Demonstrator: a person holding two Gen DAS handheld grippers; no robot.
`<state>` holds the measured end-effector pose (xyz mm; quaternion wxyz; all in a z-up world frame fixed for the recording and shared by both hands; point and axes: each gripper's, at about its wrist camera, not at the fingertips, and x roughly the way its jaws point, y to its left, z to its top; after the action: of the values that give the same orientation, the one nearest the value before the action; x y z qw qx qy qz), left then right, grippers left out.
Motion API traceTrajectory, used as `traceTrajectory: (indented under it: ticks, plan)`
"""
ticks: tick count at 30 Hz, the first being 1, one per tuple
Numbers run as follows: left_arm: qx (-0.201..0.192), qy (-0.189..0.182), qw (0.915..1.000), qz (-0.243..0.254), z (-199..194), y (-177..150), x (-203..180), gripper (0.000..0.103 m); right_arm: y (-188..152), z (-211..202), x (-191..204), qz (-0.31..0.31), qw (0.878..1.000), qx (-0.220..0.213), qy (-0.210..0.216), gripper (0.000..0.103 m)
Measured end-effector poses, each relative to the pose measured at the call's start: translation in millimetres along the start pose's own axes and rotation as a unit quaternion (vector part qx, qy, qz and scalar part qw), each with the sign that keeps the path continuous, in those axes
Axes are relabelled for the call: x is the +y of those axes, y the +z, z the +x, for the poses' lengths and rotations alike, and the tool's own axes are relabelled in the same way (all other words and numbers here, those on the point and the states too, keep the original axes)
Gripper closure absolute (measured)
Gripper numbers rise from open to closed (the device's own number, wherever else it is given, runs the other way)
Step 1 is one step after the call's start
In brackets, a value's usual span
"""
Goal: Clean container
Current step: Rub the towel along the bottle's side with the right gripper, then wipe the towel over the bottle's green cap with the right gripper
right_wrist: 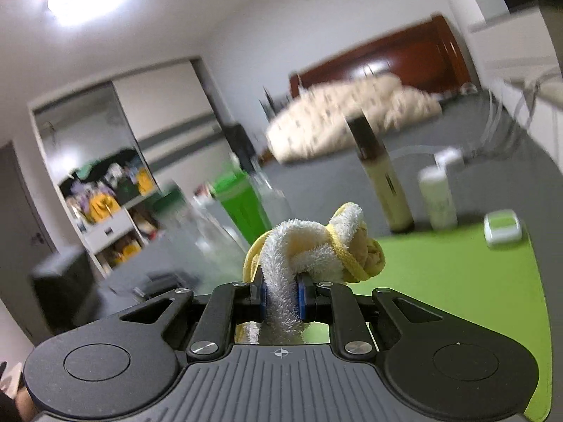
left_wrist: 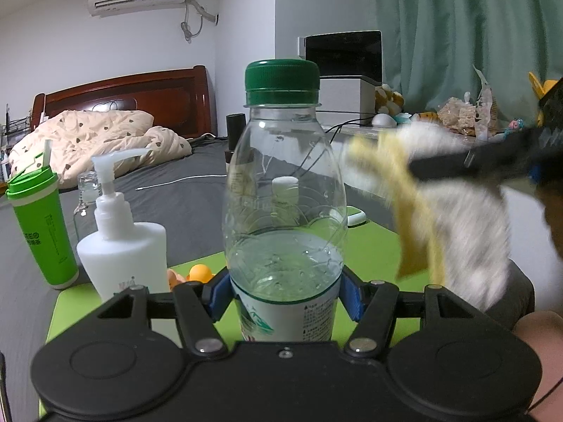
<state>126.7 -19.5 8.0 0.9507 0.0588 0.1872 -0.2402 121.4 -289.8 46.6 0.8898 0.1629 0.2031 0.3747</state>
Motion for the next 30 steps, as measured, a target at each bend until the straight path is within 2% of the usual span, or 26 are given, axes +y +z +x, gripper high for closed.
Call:
traceTrajectory:
  ticks: [4, 9, 20, 24, 30]
  plan:
    - [0.002, 0.006, 1.0000, -0.003, 0.9, 0.4, -2.2, 0.043, 12.4, -11.8, 20.6, -0.018, 0.999, -0.028, 0.017, 0.087]
    - [0.004, 0.009, 0.9999, -0.004, 0.6, 0.7, -2.3, 0.043, 21.2, -8.8, 48.0, -0.047, 0.997, -0.042, 0.042, 0.087]
    - [0.006, 0.014, 0.9999, -0.003, -1.0, 0.0, -4.6, 0.043, 38.3, 25.5, 97.1, -0.132, 0.990, -0.046, 0.032, 0.087]
    - [0.004, 0.015, 0.9998, -0.010, -1.3, -0.2, -3.2, 0.043, 32.7, 50.9, 107.3, -0.163, 0.986, -0.027, 0.017, 0.087]
    - [0.003, 0.018, 0.9998, 0.001, -3.6, -0.7, -6.6, 0.043, 26.9, 67.9, 123.3, -0.203, 0.979, -0.024, -0.002, 0.087]
